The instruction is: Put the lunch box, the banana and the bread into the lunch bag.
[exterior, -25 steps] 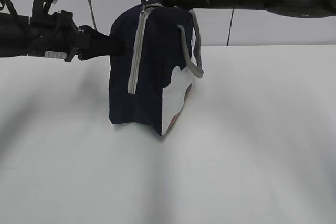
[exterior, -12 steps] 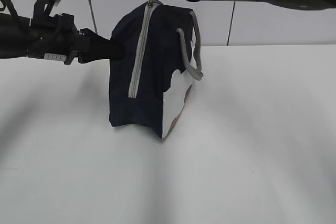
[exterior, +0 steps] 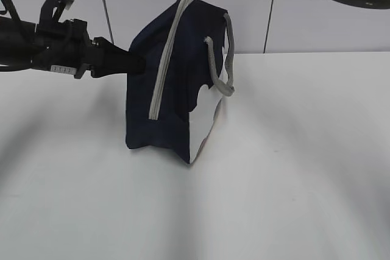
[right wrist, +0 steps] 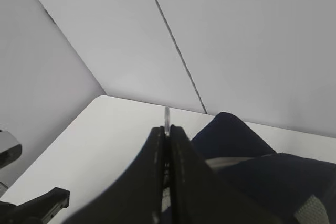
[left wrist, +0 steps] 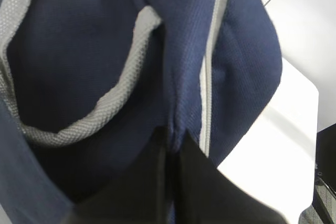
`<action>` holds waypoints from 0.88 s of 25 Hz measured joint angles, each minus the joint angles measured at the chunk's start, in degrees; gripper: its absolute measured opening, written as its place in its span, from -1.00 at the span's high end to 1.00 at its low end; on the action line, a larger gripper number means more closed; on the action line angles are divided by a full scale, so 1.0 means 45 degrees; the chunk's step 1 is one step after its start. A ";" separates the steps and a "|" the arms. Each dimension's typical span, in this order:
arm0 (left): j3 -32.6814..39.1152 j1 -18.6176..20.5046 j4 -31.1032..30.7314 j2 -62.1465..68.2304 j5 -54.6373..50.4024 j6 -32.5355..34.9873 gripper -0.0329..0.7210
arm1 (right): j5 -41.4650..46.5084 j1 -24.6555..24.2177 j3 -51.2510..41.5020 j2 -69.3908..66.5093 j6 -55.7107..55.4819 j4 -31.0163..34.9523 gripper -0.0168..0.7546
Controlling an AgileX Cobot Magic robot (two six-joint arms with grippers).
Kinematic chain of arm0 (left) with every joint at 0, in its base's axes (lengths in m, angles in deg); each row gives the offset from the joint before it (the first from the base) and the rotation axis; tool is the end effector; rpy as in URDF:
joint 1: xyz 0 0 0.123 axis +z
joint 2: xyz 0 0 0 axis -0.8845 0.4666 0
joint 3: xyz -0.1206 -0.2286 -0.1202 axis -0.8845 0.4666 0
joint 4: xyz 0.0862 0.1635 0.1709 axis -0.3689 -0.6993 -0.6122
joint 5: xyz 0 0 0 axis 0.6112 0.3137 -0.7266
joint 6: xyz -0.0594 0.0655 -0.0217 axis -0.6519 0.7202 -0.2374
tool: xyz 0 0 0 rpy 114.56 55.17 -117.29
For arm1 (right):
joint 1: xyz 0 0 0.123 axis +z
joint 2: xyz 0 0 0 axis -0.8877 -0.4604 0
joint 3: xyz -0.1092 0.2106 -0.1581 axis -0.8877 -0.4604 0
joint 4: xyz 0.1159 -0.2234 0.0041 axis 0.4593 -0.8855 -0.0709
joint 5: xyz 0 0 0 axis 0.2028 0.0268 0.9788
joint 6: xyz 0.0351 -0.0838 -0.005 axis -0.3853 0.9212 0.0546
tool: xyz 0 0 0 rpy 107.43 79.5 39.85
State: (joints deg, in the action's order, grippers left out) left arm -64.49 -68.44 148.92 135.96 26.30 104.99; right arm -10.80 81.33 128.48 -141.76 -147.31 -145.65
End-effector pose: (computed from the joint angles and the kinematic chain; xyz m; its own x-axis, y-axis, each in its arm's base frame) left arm 0.3481 -0.1142 0.2319 -0.5469 0.1870 -0.8160 0.7826 0.4605 -0.4189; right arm 0.3914 0.1565 0.3233 -0.2967 0.1256 -0.9467 -0.4874 0.8325 0.2632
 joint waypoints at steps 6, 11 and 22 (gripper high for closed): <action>0.0000 0.0000 -0.0269 0.0000 -0.0214 -0.0016 0.91 | -0.0171 -0.0030 0.1126 -0.1132 -0.0332 -0.0028 1.00; 0.0000 0.0000 -0.0404 0.0000 -0.0388 -0.0016 0.91 | -0.0602 -0.0165 0.2474 -0.2423 -0.1162 -0.0375 1.00; 0.0000 0.0012 -0.0703 0.0000 -0.0745 -0.0016 0.91 | -0.4848 -0.1632 0.6224 -0.5089 -0.6652 -0.5742 1.00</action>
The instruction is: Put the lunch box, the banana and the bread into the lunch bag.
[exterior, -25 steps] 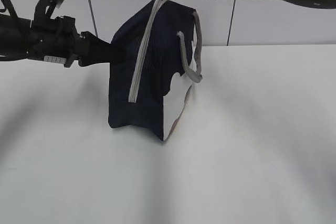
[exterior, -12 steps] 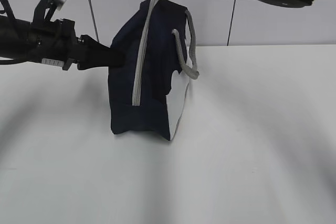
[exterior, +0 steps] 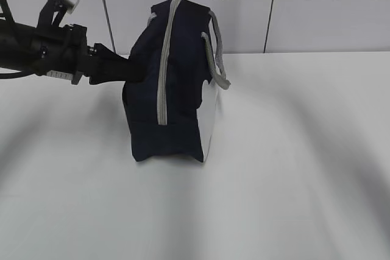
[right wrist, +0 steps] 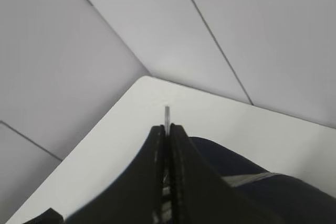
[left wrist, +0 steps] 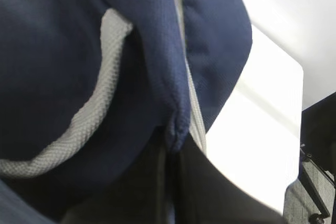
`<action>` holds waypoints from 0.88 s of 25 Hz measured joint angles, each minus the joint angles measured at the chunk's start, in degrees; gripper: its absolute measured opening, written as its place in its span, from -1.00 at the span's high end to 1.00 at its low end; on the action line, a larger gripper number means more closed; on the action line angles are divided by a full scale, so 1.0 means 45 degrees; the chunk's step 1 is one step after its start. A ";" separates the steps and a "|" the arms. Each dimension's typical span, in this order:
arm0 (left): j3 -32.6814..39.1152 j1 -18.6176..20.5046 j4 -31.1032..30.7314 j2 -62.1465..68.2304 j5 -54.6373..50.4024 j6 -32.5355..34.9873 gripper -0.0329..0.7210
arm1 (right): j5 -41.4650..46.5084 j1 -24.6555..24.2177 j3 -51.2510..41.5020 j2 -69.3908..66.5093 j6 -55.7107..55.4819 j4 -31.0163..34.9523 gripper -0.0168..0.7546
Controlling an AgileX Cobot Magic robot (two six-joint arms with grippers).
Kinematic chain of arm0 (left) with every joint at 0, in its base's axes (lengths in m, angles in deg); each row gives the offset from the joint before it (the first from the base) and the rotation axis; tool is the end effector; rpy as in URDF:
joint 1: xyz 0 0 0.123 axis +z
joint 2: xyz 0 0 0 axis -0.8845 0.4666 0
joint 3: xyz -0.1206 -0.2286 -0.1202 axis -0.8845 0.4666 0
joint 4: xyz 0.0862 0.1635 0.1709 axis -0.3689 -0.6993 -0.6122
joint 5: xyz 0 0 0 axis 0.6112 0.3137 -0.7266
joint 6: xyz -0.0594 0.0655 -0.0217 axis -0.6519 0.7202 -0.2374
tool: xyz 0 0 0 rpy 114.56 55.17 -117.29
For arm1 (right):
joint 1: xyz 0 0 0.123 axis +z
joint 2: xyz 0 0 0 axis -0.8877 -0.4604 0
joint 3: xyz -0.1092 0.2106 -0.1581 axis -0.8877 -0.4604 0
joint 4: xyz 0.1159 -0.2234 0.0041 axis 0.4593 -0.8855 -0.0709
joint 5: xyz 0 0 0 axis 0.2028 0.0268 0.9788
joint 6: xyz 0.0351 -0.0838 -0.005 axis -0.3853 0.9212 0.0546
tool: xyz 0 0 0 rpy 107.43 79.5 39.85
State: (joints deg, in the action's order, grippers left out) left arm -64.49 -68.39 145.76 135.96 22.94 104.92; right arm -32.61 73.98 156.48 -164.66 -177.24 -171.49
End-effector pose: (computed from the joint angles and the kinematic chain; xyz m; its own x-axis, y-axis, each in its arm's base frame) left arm 0.3416 -0.1152 0.2306 -0.5378 0.2407 -0.8080 0.8122 0.4048 -0.4200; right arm 0.4859 0.1543 0.2887 -0.4270 0.1293 -0.8949 -0.6434 0.6520 0.4012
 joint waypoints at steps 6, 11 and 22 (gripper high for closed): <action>0.0000 0.0000 -0.0140 0.0000 -0.0131 0.0000 0.91 | -0.2255 -0.0562 0.2861 -0.1787 -0.0776 -0.1110 1.00; 0.0000 0.0000 -0.0327 0.0000 -0.0160 0.0000 0.91 | -0.2877 -0.0655 0.4797 -0.3298 -0.1561 -0.1410 1.00; 0.0000 0.0000 -0.0764 0.0000 -0.0170 0.0000 0.91 | -0.2942 -0.0683 0.8142 -0.6109 -0.3236 -0.1825 1.00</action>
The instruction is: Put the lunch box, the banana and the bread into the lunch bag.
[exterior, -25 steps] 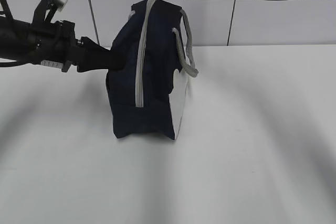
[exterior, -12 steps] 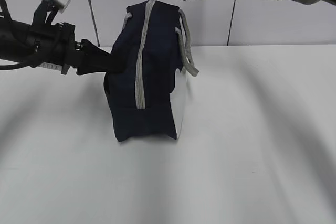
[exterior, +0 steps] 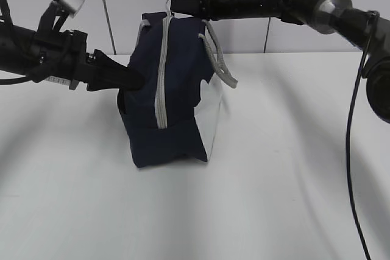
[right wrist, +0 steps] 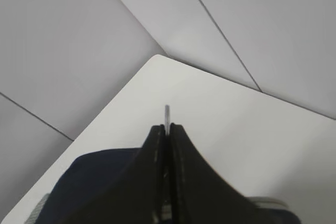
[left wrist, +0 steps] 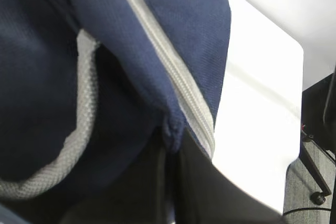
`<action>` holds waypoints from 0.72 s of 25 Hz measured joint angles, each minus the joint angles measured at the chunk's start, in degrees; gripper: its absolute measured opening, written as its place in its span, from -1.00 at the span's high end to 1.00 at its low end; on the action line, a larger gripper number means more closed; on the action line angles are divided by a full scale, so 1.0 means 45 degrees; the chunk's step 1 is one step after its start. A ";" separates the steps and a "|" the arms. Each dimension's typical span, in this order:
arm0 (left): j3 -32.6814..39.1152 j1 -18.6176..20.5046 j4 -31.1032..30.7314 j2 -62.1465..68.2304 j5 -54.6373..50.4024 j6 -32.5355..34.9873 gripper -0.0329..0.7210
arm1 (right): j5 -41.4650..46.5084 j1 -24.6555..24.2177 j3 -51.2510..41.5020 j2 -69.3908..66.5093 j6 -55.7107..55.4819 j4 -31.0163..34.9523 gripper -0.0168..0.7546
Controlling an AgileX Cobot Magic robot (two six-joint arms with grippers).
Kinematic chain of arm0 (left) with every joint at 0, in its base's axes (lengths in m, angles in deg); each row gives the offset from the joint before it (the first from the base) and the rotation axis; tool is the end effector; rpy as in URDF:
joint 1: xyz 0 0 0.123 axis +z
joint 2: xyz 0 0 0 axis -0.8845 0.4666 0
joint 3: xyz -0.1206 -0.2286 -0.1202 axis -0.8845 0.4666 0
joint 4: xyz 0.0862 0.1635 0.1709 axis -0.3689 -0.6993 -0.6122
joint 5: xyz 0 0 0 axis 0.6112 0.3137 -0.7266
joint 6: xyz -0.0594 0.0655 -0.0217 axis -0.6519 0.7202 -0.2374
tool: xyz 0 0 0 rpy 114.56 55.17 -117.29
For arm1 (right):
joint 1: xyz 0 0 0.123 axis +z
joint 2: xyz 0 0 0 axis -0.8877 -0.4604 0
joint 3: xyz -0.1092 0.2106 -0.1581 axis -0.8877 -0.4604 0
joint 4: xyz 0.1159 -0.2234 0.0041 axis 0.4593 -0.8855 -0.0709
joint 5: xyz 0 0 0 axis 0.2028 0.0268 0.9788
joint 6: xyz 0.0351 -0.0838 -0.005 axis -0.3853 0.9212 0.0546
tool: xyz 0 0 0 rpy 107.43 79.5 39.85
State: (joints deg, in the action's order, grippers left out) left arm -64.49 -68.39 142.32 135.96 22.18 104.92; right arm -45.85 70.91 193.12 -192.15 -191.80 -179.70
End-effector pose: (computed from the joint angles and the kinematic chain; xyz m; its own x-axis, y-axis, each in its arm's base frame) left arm 0.3382 -0.1144 0.2272 -0.5245 0.2985 -0.7974 0.8304 0.3862 -0.4016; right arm 0.5576 0.1515 0.2197 -0.4926 0.1144 -0.8627 -0.7060 0.5270 0.4731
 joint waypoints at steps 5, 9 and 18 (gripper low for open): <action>0.0000 0.0000 -0.0234 0.0000 0.0000 0.0000 0.91 | 0.0264 0.0000 0.0872 -0.0459 -0.0350 -0.0083 1.00; 0.0000 0.0000 -0.0350 0.0000 -0.0029 0.0000 0.91 | 0.0264 0.0000 0.1611 -0.0481 -0.0369 -0.0147 1.00; 0.0000 0.0000 -0.0350 0.0000 -0.0029 0.0000 0.91 | 0.0472 0.0000 0.2091 -0.0532 -0.0696 -0.0267 1.00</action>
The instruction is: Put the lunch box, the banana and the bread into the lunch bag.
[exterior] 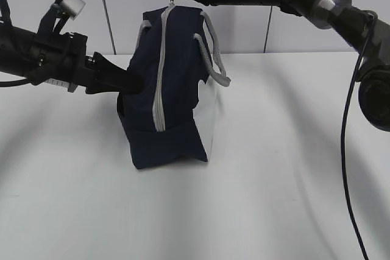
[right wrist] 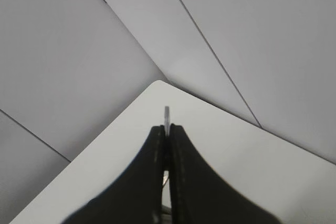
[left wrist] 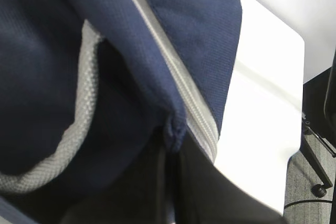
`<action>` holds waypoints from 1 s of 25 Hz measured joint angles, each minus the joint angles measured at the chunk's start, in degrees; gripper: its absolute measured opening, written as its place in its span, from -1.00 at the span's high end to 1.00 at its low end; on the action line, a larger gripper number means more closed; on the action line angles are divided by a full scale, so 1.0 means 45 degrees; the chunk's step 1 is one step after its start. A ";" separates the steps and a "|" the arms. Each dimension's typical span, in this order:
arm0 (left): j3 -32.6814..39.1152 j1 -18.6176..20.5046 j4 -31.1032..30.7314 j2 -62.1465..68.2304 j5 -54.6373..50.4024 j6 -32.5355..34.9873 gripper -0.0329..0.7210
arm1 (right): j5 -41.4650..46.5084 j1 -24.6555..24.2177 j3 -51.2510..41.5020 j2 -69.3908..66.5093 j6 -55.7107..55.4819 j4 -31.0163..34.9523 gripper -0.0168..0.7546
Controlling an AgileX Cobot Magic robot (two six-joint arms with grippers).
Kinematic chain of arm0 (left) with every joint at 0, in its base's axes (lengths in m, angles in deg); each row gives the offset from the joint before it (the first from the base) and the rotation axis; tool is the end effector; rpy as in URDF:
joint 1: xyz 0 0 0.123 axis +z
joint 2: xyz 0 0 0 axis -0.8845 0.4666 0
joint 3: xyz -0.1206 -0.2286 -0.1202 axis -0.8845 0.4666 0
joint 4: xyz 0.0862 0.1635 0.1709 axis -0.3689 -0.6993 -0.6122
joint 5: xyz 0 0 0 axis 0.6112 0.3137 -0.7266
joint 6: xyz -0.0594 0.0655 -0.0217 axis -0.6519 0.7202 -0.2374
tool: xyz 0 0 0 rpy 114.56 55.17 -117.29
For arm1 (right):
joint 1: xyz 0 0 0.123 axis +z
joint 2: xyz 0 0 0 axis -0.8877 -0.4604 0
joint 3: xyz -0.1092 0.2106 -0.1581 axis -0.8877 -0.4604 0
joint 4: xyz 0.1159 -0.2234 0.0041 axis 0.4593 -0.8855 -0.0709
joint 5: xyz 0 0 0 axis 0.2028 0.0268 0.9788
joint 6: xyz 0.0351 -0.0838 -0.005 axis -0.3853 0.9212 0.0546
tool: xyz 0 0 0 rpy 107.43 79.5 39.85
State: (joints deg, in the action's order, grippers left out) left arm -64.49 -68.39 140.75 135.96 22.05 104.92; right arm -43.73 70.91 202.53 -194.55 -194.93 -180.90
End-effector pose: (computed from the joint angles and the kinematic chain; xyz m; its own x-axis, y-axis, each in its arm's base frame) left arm 0.3369 -0.1137 0.2255 -0.5178 0.3245 -0.7916 0.8376 0.3805 -0.3919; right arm 0.5634 0.1499 0.2454 -0.4110 0.1587 -0.8977 -0.7208 0.5463 0.4266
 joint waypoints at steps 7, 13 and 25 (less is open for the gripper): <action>0.0000 0.0000 -0.0050 0.0000 0.0027 0.0000 0.91 | 0.0312 -0.0032 0.0083 -0.0134 -0.0588 -0.0416 1.00; 0.0000 0.0000 -0.0185 0.0000 0.0027 0.0000 0.91 | 0.0444 -0.0348 0.0102 -0.0570 -0.0985 -0.0450 1.00; 0.0000 0.0000 -0.0333 0.0000 0.0076 0.0000 0.91 | 0.0806 -0.0378 0.0159 -0.0791 -0.1376 -0.0595 1.00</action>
State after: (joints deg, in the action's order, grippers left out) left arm -64.49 -68.39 139.25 135.96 22.39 104.92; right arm -40.10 69.20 203.25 -198.11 -201.12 -183.58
